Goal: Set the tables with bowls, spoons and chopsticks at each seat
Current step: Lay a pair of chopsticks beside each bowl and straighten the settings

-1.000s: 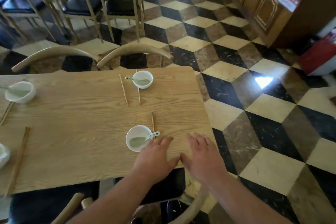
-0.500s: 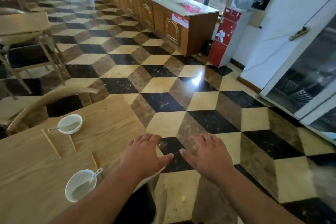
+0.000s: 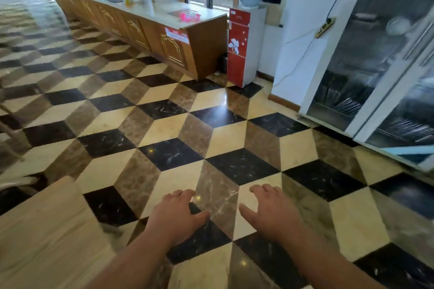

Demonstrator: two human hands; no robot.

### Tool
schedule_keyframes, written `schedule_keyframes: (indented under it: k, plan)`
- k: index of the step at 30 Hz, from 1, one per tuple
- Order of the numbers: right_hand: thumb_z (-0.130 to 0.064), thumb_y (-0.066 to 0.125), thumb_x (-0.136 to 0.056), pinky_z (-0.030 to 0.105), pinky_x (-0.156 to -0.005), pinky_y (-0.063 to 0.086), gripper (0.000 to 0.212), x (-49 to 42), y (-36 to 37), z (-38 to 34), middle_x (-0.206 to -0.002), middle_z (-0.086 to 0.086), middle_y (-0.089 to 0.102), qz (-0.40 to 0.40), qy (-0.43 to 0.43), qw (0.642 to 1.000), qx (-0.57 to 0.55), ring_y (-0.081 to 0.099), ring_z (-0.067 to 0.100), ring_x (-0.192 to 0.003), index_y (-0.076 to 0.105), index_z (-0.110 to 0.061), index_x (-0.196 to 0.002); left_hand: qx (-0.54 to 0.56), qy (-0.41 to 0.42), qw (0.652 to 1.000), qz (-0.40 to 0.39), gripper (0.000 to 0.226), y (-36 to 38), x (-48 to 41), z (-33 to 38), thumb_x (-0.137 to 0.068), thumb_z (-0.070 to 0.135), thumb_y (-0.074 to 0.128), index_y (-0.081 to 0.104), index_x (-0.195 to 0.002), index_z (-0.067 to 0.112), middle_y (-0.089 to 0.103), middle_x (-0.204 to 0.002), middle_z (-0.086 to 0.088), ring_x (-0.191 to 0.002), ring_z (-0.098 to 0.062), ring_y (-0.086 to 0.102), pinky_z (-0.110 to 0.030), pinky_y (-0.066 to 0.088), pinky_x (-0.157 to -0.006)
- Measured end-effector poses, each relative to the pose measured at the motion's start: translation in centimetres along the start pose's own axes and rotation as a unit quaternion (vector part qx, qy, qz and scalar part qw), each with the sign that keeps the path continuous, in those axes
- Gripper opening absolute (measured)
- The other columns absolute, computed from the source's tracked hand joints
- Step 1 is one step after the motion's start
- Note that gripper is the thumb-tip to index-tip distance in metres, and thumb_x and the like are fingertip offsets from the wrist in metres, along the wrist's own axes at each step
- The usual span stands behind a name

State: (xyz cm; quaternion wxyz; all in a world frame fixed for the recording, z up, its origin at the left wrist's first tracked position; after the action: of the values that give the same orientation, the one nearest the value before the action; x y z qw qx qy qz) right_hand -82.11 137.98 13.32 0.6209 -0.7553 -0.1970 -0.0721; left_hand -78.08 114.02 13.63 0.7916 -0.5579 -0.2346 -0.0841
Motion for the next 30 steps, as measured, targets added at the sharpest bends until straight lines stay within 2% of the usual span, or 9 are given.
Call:
schedule_keyframes:
  k: [4,8,11,16,21,26,30]
  plan:
    - [-0.063,0.045,-0.102,0.040,-0.114,0.043,0.062,-5.5,-2.3,2.0,-0.154,-0.002,0.051,-0.010,-0.001,1.000,-0.005,0.048,0.023,-0.138,0.043,-0.030,-0.154,0.018,-0.027,0.999,0.024,0.082,-1.9,-4.3,1.3,-0.090,0.084,0.050,0.038,-0.158,0.040,0.040,-0.168,0.008,-0.151,-0.022,0.043,-0.048,0.041,-0.123]
    - [-0.062,0.045,-0.102,0.040,-0.110,0.046,0.057,-11.2,-2.4,-1.7,-0.149,-0.002,0.055,-0.020,-0.028,0.999,-0.009,0.050,0.022,-0.134,0.050,-0.029,-0.148,0.037,-0.056,0.997,0.030,0.078,-4.1,-7.8,-0.8,-0.093,0.079,0.052,0.038,-0.159,0.040,0.038,-0.170,0.008,-0.153,-0.022,0.041,-0.047,0.040,-0.123]
    - [-0.063,0.044,-0.101,0.042,-0.112,0.046,0.060,-15.5,-2.8,-6.5,-0.149,-0.002,0.055,-0.034,-0.070,0.997,0.003,0.050,0.023,-0.135,0.050,-0.028,-0.150,0.073,-0.085,0.993,0.035,0.077,-5.6,-11.1,-4.6,-0.091,0.080,0.052,0.040,-0.157,0.042,0.040,-0.168,0.009,-0.152,-0.021,0.042,-0.046,0.042,-0.121]
    - [-0.071,0.042,-0.100,0.041,-0.113,0.046,0.062,-25.3,-5.4,-15.9,-0.148,-0.007,0.056,-0.012,-0.124,0.990,0.064,0.051,0.020,-0.135,0.050,-0.032,-0.149,0.148,-0.113,0.981,0.059,0.079,-9.3,-19.1,-12.1,-0.088,0.081,0.054,0.045,-0.155,0.039,0.052,-0.158,0.007,-0.138,-0.021,0.055,-0.041,0.052,-0.111]
    - [-0.072,0.040,-0.102,0.041,-0.112,0.048,0.063,-34.8,-8.2,-25.9,-0.146,-0.003,0.059,-0.047,-0.149,0.976,0.150,0.054,0.022,-0.133,0.052,-0.030,-0.147,0.190,-0.126,0.973,0.048,0.080,-14.6,-26.2,-19.4,-0.091,0.076,0.056,0.044,-0.158,0.034,0.050,-0.161,0.005,-0.142,-0.022,0.052,-0.041,0.048,-0.114]
    - [-0.074,0.039,-0.100,0.041,-0.115,0.046,0.068,-41.9,-9.7,-36.1,-0.153,-0.004,0.055,-0.064,-0.195,0.964,0.167,0.051,0.022,-0.139,0.048,-0.031,-0.151,0.217,-0.190,0.955,0.073,0.081,-19.5,-30.8,-27.0,-0.090,0.080,0.052,0.046,-0.156,0.035,0.057,-0.153,0.005,-0.137,-0.022,0.057,-0.041,0.053,-0.107]
    - [-0.076,0.041,-0.099,0.039,-0.114,0.047,0.070,-46.7,-9.5,-43.5,-0.154,-0.005,0.055,-0.070,-0.246,0.953,0.160,0.052,0.021,-0.141,0.048,-0.032,-0.153,0.236,-0.231,0.939,0.092,0.071,-22.6,-32.7,-33.4,-0.088,0.076,0.054,0.060,-0.138,0.026,0.068,-0.131,0.000,-0.119,-0.023,0.066,-0.041,0.056,-0.100]
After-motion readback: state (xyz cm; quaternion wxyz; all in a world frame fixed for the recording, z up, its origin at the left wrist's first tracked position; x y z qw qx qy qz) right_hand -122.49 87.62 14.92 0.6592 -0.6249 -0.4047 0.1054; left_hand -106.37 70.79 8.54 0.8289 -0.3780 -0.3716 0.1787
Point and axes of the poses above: each hand's wrist, its own x-axis away from the middle knuckle, its own y-axis out of the palm, z = x × y, the point moved 6 cm from there along -x, towards the middle knuckle
